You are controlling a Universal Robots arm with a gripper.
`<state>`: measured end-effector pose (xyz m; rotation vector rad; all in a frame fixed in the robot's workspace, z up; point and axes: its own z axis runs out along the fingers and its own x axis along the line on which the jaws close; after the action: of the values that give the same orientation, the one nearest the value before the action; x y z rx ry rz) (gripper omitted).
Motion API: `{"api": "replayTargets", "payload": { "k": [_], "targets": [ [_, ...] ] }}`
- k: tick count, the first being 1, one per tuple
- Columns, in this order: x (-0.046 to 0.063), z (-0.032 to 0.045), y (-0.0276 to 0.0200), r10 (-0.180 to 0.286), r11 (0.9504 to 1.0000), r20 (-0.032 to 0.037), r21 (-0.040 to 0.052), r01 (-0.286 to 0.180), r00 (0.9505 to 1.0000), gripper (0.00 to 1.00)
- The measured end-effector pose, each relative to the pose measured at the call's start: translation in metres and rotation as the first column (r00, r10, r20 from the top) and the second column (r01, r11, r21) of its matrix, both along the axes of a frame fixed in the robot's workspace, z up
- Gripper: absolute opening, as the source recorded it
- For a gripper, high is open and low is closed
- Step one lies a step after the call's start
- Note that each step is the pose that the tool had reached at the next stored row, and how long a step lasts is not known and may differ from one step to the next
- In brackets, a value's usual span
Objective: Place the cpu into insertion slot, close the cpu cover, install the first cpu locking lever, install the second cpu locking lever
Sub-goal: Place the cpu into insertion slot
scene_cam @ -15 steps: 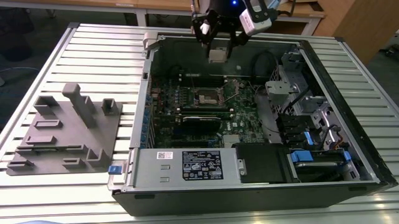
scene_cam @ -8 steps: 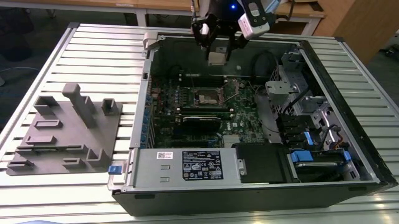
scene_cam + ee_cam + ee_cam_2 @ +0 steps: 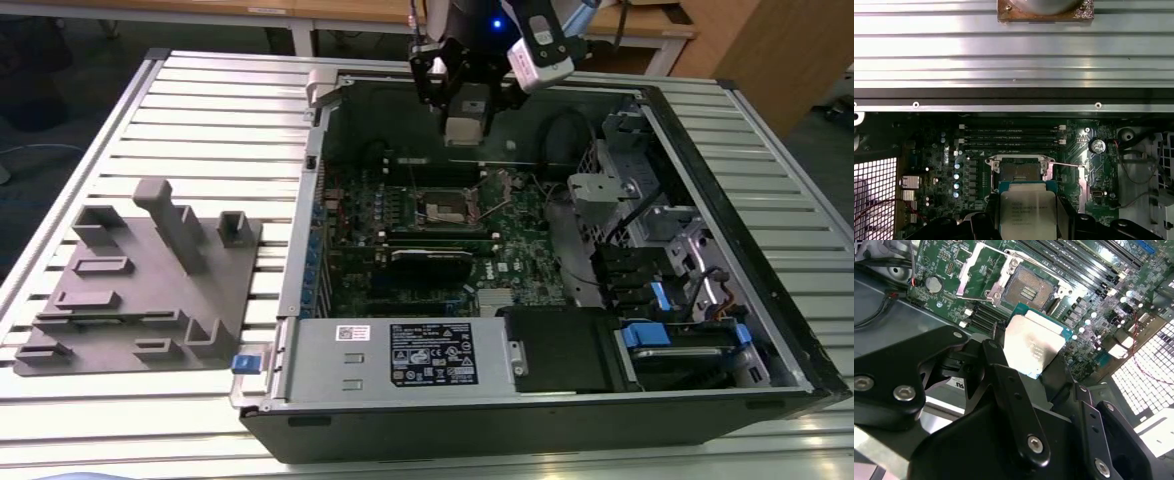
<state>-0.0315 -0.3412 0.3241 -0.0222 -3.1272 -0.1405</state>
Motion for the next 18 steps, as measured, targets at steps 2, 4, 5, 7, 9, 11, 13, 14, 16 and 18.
{"api": "replayTargets", "payload": {
  "k": [2,4,5,7,9,11,13,14,16,18],
  "targets": [
    [0.0,-0.0013,-0.0001,0.0,1.0,0.0,0.0,0.0,1.0,0.54],
    [0.0,-0.003,-0.0001,0.0,1.0,0.0,-0.0001,0.0,1.0,0.54],
    [0.0,-0.0039,-0.0001,0.0,1.0,-0.0001,-0.0001,0.0,1.0,0.54],
    [0.0,-0.0055,-0.0002,0.0,1.0,0.0,-0.0002,0.0,1.0,0.54],
    [0.0,-0.0068,-0.0002,0.0,1.0,0.0,-0.0002,0.0,1.0,0.54],
    [0.0,-0.008,-0.0002,0.0,1.0,0.0,-0.0002,0.0,1.0,0.54],
    [0.0,-0.0094,-0.0003,0.0,1.0,0.0,-0.0002,0.0,1.0,0.54],
    [0.0,-0.0101,-0.0003,0.0,1.0,0.0,-0.0002,0.0,1.0,0.54],
    [0.0,-0.0119,-0.0003,0.0,1.0,0.0,-0.0001,0.0,1.0,0.54],
    [0.0,-0.0139,-0.0003,0.0,1.0,0.0001,-0.0001,0.0,1.0,0.54]
  ]
}}
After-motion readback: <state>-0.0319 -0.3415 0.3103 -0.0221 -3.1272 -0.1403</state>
